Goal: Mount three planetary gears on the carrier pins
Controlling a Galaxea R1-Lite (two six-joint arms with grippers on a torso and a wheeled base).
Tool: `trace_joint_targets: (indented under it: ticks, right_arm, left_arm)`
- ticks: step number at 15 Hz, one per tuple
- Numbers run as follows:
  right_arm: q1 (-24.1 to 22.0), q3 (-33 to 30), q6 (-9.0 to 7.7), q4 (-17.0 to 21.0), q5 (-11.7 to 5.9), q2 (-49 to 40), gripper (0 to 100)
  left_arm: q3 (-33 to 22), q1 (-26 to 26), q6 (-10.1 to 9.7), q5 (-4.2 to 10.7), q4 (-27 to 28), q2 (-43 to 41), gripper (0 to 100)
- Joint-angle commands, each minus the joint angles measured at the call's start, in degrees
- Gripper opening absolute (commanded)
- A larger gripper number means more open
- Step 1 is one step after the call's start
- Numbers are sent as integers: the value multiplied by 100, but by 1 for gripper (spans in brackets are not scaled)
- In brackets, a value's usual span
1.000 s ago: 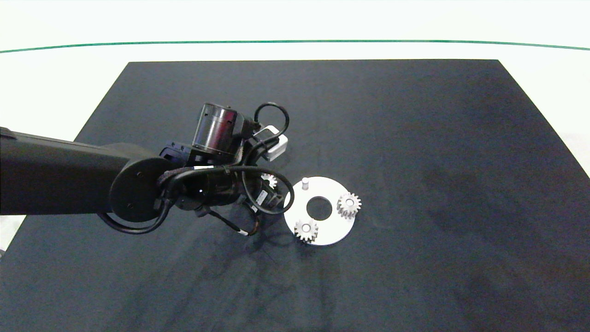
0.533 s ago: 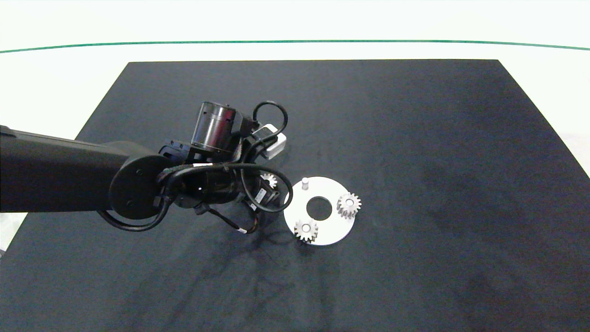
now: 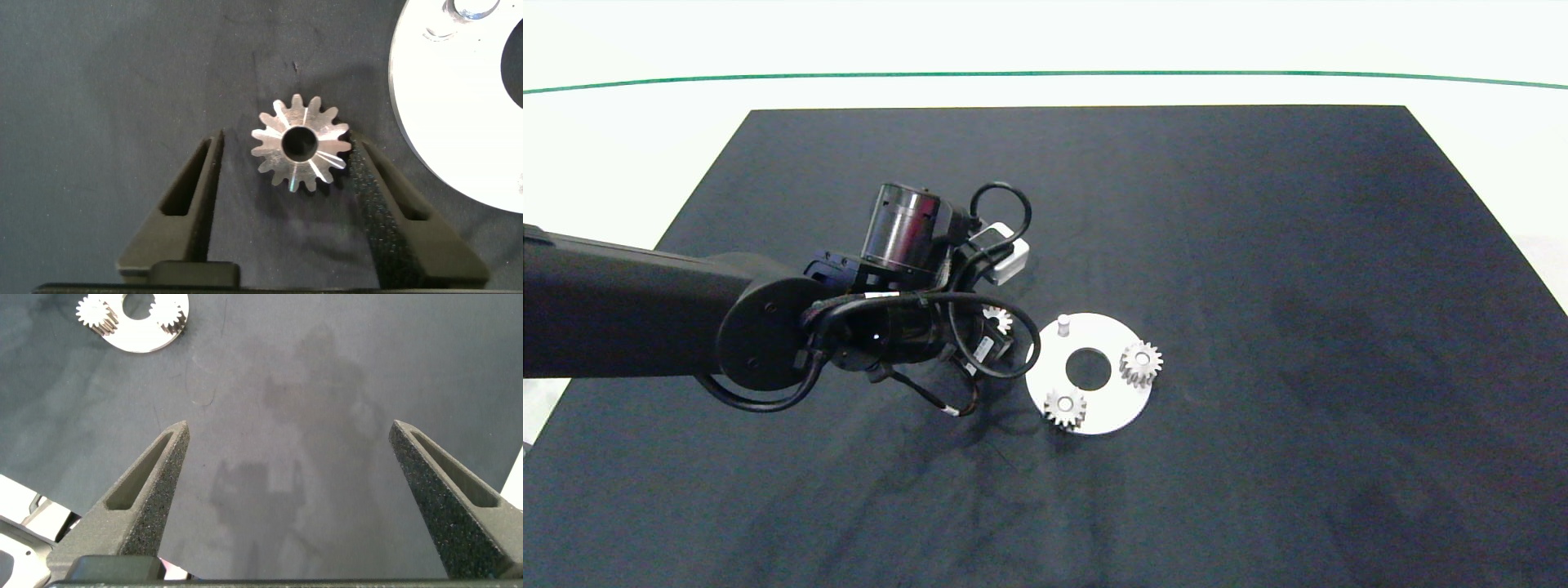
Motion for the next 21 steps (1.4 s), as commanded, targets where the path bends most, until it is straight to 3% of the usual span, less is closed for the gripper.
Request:
trace_joint_targets:
  ticks: [1,21]
  right_arm:
    - [3,0,-6,20,-11,-1,100]
    - [3,-9,-6,20,-11,-1,100]
  left_arm:
    - [5,1,12,10,-2,7,53]
    - [-21,-17,12,10,7,-2,12]
